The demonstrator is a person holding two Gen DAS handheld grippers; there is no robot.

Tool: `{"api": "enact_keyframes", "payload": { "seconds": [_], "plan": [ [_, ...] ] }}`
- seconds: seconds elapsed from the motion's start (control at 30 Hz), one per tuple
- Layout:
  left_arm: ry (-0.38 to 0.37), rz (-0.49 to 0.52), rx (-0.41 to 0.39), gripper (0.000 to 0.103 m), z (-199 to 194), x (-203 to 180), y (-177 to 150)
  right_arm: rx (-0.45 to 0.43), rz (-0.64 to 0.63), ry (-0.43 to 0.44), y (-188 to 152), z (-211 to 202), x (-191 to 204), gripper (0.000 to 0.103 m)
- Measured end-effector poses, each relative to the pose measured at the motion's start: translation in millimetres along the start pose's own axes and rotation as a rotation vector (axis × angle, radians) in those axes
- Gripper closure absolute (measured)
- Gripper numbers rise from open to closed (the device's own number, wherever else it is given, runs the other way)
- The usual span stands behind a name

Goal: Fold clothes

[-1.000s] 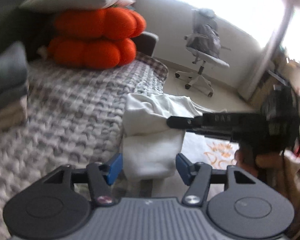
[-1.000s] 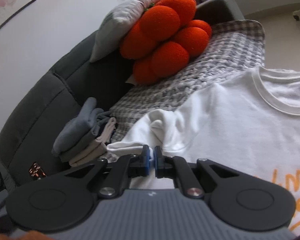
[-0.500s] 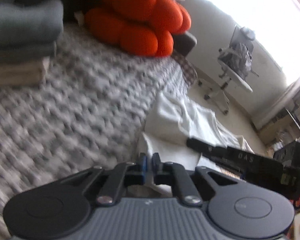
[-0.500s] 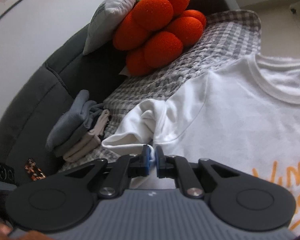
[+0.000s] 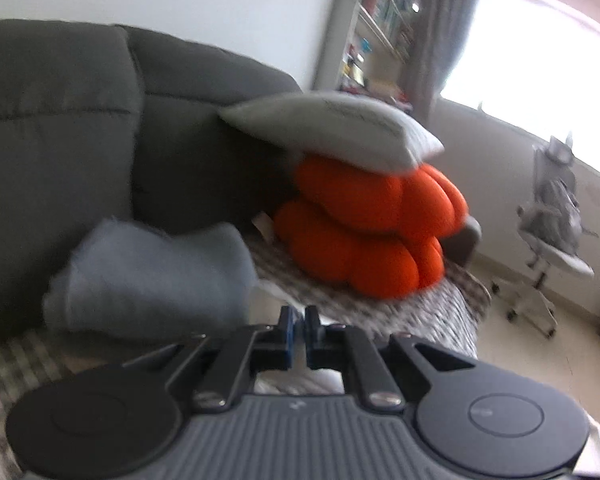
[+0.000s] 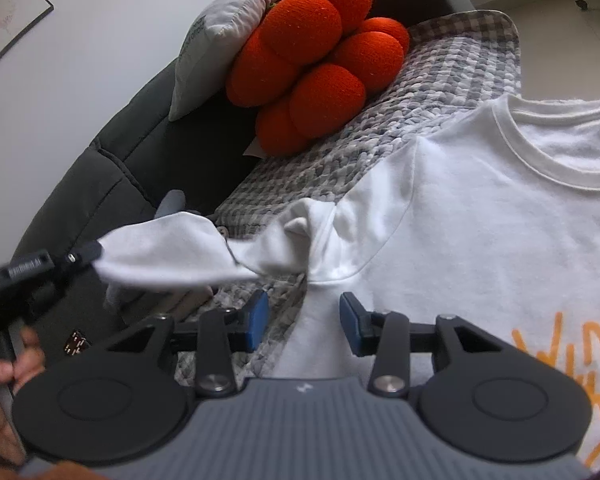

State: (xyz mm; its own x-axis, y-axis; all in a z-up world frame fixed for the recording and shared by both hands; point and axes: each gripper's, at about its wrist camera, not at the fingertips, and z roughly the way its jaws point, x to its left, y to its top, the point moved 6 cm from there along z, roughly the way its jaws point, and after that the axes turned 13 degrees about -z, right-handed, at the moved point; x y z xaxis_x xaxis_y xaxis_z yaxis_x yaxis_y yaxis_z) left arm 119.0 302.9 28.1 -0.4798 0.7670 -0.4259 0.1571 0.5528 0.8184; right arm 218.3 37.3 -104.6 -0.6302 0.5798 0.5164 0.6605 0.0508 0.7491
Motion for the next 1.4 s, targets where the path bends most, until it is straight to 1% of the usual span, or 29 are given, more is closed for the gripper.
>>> {"api": "enact_keyframes", "payload": {
  "seconds": [0.07,0.13,0.17,0.2,0.27,0.3,0.43,0.53,0.6,0.67,0.7,0.8,0.9,1.03,1.1,1.2,1.4],
  "plan": [
    [0.003,-0.017,-0.024,0.098,-1,4,6,-0.002,-0.001,-0.004,0,0,-1,0.059],
    [0.016,-0.021,-0.058,0.103,-3,8,10,-0.003,-0.002,-0.007,1,0,-1,0.059],
    [0.022,-0.015,-0.075,0.103,-5,10,11,-0.003,-0.002,-0.008,1,0,-1,0.059],
    [0.025,-0.012,-0.08,0.103,-7,12,11,-0.002,-0.002,-0.009,0,0,-1,0.059],
    [0.022,-0.014,-0.054,0.103,-7,17,8,-0.002,-0.003,-0.011,0,1,-2,0.059],
    [0.019,-0.014,-0.033,0.103,-7,19,5,-0.001,-0.003,-0.011,0,1,-2,0.059],
    [0.01,0.011,0.101,0.101,2,23,-15,0.0,-0.004,-0.012,0,1,-2,0.059],
    [0.004,0.031,0.192,0.097,18,16,-31,0.002,-0.003,-0.013,-1,1,-2,0.058],
    [0.002,0.036,0.235,0.09,31,9,-41,0.002,-0.001,-0.012,-1,1,-2,0.058],
    [-0.004,0.036,0.269,0.072,45,1,-50,0.002,0.0,-0.01,-1,1,-3,0.057],
    [-0.004,0.035,0.284,0.069,52,-3,-55,0.001,0.0,-0.01,-1,1,-3,0.057],
    [0.0,0.032,0.327,0.067,73,-10,-69,0.001,0.001,-0.008,0,1,-3,0.055],
    [0.006,0.009,0.388,0.066,97,-15,-79,0.002,-0.002,-0.008,-1,1,-2,0.055],
    [0.015,-0.1,0.447,0.066,129,-13,-86,0.002,-0.002,-0.008,-1,1,-3,0.054],
    [0.025,-0.142,0.452,0.066,140,-12,-89,0.002,-0.001,-0.009,-1,1,-3,0.054],
    [0.027,-0.19,0.426,0.068,151,-13,-92,0.001,-0.002,-0.01,-1,1,-2,0.054],
    [-0.01,-0.268,0.402,0.068,159,-20,-94,0.002,-0.004,-0.012,-1,2,-2,0.054]
  ]
}}
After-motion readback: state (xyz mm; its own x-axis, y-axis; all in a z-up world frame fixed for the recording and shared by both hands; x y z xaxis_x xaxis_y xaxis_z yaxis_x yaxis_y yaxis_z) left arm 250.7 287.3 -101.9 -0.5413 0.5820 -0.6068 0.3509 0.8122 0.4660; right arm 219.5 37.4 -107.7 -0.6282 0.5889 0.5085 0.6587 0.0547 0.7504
